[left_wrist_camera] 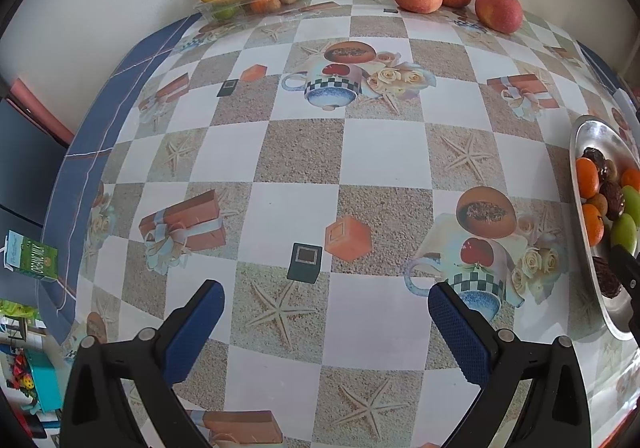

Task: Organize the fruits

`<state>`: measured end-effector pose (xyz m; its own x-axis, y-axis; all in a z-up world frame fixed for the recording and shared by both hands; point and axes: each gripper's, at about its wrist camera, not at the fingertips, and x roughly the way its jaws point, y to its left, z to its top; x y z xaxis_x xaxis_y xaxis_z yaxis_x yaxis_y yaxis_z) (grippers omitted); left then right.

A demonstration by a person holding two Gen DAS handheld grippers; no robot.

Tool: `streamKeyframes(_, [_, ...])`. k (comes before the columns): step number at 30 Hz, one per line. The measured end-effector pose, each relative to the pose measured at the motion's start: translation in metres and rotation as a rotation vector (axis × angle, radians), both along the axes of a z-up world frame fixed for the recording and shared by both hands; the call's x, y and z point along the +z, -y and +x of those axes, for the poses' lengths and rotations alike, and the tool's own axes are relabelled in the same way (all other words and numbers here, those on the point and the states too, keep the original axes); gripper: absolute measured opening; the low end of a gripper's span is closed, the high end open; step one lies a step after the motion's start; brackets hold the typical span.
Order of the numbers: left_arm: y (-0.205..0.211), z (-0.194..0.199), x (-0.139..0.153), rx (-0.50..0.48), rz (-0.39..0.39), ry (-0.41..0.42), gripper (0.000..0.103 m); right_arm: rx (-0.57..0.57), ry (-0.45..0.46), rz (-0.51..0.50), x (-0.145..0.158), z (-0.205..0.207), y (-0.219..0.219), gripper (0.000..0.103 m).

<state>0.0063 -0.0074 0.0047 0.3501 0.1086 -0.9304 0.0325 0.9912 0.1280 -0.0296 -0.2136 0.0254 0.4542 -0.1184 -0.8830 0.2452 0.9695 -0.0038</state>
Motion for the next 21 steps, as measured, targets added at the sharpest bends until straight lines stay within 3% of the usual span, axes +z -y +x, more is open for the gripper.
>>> streamKeyframes(21, [0.0, -0.0015, -0.0002, 0.005, -0.009, -0.001, 0.103, 0.002, -0.013, 0.005, -0.0017, 0.0006, 0.0013, 0.058])
